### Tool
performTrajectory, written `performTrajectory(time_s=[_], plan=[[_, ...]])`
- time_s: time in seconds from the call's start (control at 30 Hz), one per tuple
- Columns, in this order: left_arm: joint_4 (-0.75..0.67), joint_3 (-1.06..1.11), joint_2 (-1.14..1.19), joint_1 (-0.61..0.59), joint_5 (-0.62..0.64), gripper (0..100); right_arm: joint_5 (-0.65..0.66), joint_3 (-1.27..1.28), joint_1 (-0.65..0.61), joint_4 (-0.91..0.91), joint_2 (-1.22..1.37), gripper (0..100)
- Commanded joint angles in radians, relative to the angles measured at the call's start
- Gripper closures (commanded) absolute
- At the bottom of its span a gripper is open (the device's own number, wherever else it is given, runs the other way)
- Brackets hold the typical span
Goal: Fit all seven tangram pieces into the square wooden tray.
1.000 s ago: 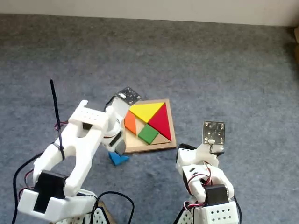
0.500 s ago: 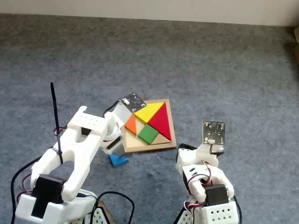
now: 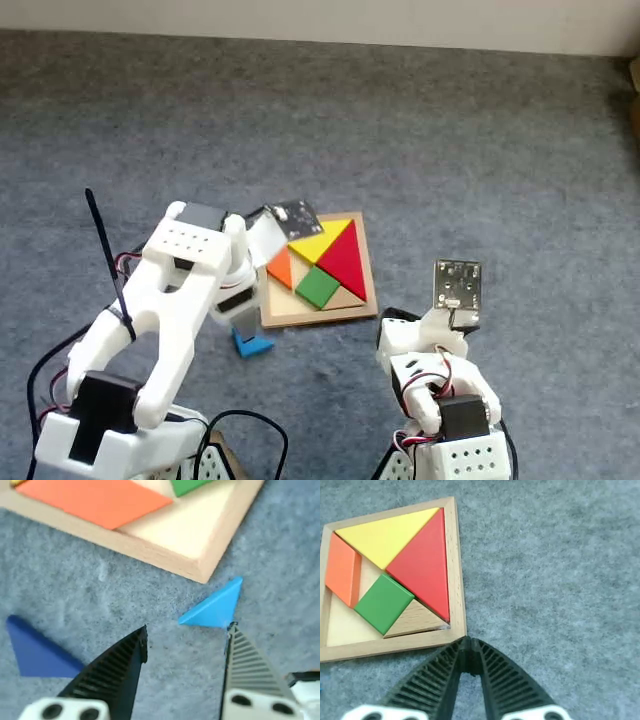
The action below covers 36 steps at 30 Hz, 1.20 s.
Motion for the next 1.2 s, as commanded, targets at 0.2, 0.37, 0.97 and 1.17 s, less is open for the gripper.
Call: performTrajectory(time_s=[0.2, 0.37, 0.97, 1.17], plan=[[-0.1, 0.11, -0.016, 0.051, -0.233, 74, 0.011, 0.136, 0.021, 0.004, 0.004, 99.5], [-0.206, 0.177, -0.005, 0.108, -0.236, 74, 0.011, 0.136, 0.021, 0.004, 0.004, 99.5], [-0.275, 0.275, -0.004, 0.104, -0.233, 90, 0.011, 0.136, 0.021, 0.004, 0.004, 99.5], [-0.198, 0.249, -0.025, 0.111, -0.143, 94, 0.011, 0.136, 0.021, 0.004, 0.004, 99.5]])
